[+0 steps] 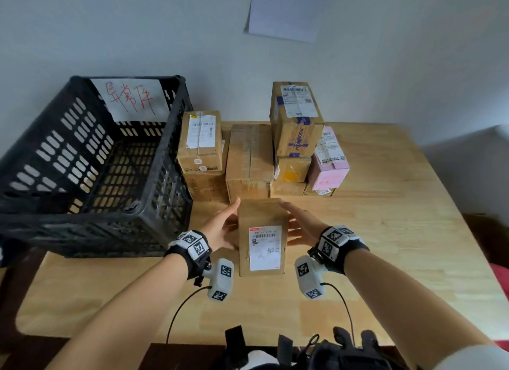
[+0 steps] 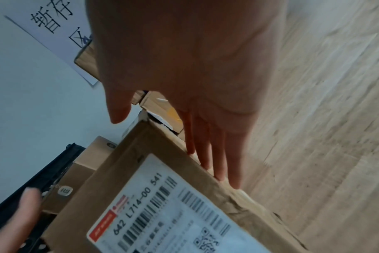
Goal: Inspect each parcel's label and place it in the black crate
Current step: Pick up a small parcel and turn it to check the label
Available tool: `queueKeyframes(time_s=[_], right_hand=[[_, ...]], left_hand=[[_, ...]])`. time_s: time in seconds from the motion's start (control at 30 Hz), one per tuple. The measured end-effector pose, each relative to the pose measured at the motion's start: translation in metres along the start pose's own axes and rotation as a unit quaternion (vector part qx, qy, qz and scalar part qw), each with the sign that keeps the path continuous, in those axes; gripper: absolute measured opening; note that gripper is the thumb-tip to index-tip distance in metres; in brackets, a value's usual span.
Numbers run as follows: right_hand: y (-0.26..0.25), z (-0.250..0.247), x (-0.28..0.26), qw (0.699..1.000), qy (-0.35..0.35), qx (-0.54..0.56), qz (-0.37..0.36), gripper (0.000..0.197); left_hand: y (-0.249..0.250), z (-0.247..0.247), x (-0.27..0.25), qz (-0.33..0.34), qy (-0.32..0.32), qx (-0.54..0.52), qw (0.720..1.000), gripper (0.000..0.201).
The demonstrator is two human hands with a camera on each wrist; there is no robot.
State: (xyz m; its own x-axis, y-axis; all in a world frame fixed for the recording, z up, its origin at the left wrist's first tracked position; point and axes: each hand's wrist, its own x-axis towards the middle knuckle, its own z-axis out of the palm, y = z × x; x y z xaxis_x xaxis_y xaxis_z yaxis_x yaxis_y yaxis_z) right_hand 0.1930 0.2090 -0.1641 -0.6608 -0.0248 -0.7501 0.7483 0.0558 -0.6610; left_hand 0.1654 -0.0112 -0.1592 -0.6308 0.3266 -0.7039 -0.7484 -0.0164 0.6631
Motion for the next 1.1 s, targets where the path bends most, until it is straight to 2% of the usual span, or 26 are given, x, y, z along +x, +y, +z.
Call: queueKeyframes(time_s=[0.07,0.17,0.23,0.4,0.5,0.63,0.8,0.9,1.03,1.1], right_hand=[[-0.002,0.002,-0.001,1.0,0.014,-0.023,-0.008,0.074],[-0.003,0.006,-0.002,0.998,0.021,-0.063,-0.005,0.071],[-0.003,0.01,-0.002,0.996,0.036,-0.084,-0.003,0.067],[-0.009,0.017,-0.002,0.984,0.07,-0.166,0.003,0.071],[-0.015,0.016,0.003,0.969,0.067,-0.237,0.006,0.078],[-0.018,0.013,0.013,0.955,0.059,-0.291,0.009,0.065],[-0.021,0.013,0.023,0.943,0.06,-0.328,0.024,0.061],[-0.021,0.014,0.028,0.938,0.058,-0.341,0.036,0.067],[-0.02,0.014,0.034,0.936,0.054,-0.344,0.045,0.071],[-0.02,0.013,0.033,0.939,0.051,-0.337,0.045,0.068]], left_hand=[[0.002,0.004,-0.002,0.014,0.022,0.025,0.999,0.064],[-0.001,0.007,0.001,0.034,0.102,0.082,0.991,0.063],[-0.005,0.006,0.005,0.034,0.117,0.106,0.987,0.061],[-0.004,0.004,0.01,-0.014,0.09,0.12,0.989,0.075],[0.002,0.005,0.011,-0.028,0.066,0.165,0.984,0.059],[0.011,0.011,0.014,-0.035,0.065,0.21,0.975,0.037],[0.013,0.012,0.019,-0.045,0.068,0.226,0.971,0.034],[0.013,0.012,0.022,-0.047,0.08,0.241,0.966,0.035],[0.014,0.01,0.024,-0.046,0.081,0.26,0.961,0.045],[0.015,0.011,0.023,-0.045,0.08,0.261,0.961,0.035]])
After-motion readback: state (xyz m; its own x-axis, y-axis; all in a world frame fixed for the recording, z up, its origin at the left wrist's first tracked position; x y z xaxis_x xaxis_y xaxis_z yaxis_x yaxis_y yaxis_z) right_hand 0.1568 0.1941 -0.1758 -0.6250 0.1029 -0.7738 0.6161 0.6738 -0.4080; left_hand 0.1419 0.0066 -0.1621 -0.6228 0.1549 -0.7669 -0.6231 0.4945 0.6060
